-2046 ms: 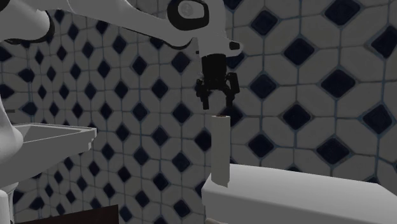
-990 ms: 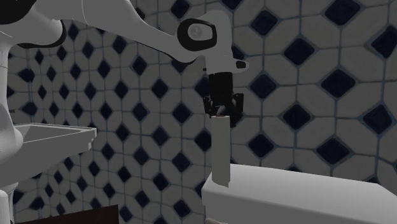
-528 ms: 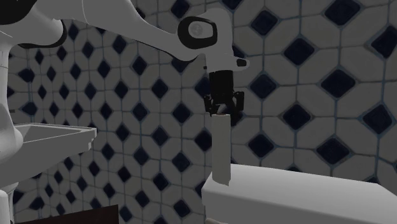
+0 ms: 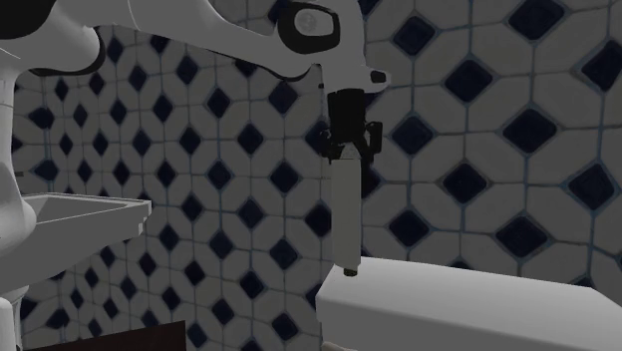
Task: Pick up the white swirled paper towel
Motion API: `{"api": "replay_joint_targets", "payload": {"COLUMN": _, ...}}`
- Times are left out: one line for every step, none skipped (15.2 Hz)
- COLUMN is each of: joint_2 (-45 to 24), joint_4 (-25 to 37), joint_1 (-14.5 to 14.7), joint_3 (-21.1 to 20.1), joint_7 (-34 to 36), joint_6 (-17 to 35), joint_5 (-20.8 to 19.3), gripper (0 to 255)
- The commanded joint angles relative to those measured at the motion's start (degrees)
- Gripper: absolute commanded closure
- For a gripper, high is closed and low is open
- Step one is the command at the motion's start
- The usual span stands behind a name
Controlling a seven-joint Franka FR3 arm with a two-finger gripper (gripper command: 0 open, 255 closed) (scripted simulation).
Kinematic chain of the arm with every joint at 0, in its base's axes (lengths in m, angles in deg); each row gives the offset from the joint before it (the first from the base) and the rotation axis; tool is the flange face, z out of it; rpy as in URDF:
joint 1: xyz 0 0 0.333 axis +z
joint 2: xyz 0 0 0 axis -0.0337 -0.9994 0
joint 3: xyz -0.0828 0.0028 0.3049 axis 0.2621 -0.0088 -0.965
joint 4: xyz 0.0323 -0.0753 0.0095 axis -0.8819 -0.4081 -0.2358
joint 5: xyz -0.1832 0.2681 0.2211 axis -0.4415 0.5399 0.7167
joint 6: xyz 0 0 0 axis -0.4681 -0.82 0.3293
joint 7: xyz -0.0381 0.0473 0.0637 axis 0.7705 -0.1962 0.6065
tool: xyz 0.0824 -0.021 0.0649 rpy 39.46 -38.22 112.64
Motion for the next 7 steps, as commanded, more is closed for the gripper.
{"api": "replay_joint_targets", "payload": {"joint_2": -0.18, "joint_4": 1.77, "joint_1": -0.07, "joint_3": 0.05, "joint_7": -0.14, "joint_6": -1.62, "joint_5": 0.04, "gripper": 255}}
{"api": "replay_joint_targets", "payload": {"joint_2": -0.3, "joint_4": 2.71, "joint_1": -0.08, "joint_3": 0.06, "joint_7": -0.17, "joint_6": -2.43, "joint_5": 0.06, "gripper": 255}}
{"api": "replay_joint_targets", "payload": {"joint_2": -0.45, "joint_4": 3.67, "joint_1": -0.09, "joint_3": 0.06, "joint_7": -0.19, "joint_6": -3.25, "joint_5": 0.08, "gripper": 255}}
{"api": "replay_joint_targets", "payload": {"joint_2": -0.61, "joint_4": 4.66, "joint_1": -0.1, "joint_3": 0.07, "joint_7": -0.22, "joint_6": -4.08, "joint_5": 0.1, "gripper": 255}}
{"api": "replay_joint_targets", "payload": {"joint_2": -0.79, "joint_4": 5.68, "joint_1": -0.12, "joint_3": 0.07, "joint_7": -0.25, "joint_6": -4.91, "joint_5": 0.12, "gripper": 255}}
{"api": "replay_joint_targets", "payload": {"joint_2": -0.8, "joint_4": 5.81, "joint_1": -0.12, "joint_3": 0.07, "joint_7": -0.25, "joint_6": -5.04, "joint_5": 0.12, "gripper": 255}}
{"api": "replay_joint_targets", "payload": {"joint_2": -0.82, "joint_4": 5.83, "joint_1": -0.12, "joint_3": 0.07, "joint_7": -0.25, "joint_6": -5.04, "joint_5": 0.12, "gripper": 255}}
